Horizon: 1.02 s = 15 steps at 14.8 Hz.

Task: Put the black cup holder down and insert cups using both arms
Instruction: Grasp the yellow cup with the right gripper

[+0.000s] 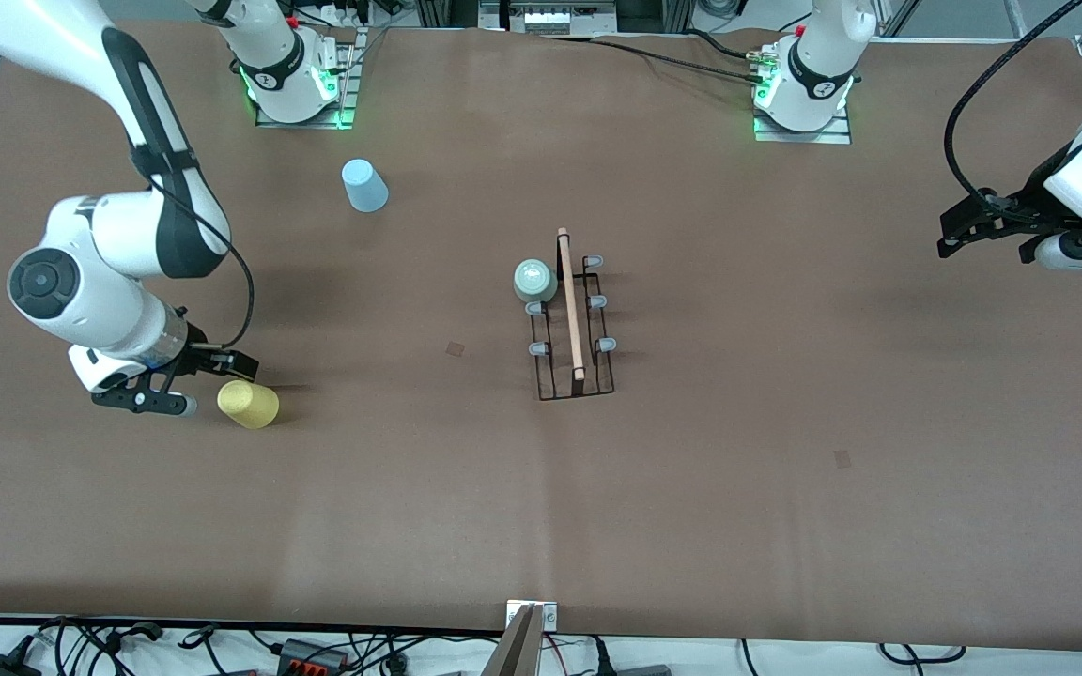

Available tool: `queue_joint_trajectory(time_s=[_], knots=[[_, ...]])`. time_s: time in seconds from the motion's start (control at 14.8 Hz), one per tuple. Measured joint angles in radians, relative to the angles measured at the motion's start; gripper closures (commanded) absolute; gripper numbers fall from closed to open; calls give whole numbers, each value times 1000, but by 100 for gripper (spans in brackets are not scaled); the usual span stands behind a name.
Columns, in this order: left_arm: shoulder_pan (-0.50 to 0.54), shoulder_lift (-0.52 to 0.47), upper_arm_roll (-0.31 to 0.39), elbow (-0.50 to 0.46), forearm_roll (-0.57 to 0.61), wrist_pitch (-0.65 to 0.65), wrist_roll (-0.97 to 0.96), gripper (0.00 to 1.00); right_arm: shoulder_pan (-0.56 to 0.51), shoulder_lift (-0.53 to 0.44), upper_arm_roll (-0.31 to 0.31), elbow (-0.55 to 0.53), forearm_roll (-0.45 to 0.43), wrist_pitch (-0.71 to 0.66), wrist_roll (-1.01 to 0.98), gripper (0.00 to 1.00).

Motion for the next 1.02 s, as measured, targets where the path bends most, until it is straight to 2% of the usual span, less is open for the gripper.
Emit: queue_joint_trajectory(time_s=[0.41,1.02], knots=[[0,0,0,0,0,0,0,0,-8,54,-1,0,-1,104,-26,0],[1,0,1,0,0,0,0,0,-8,103,-1,0,-1,186,-35,0]])
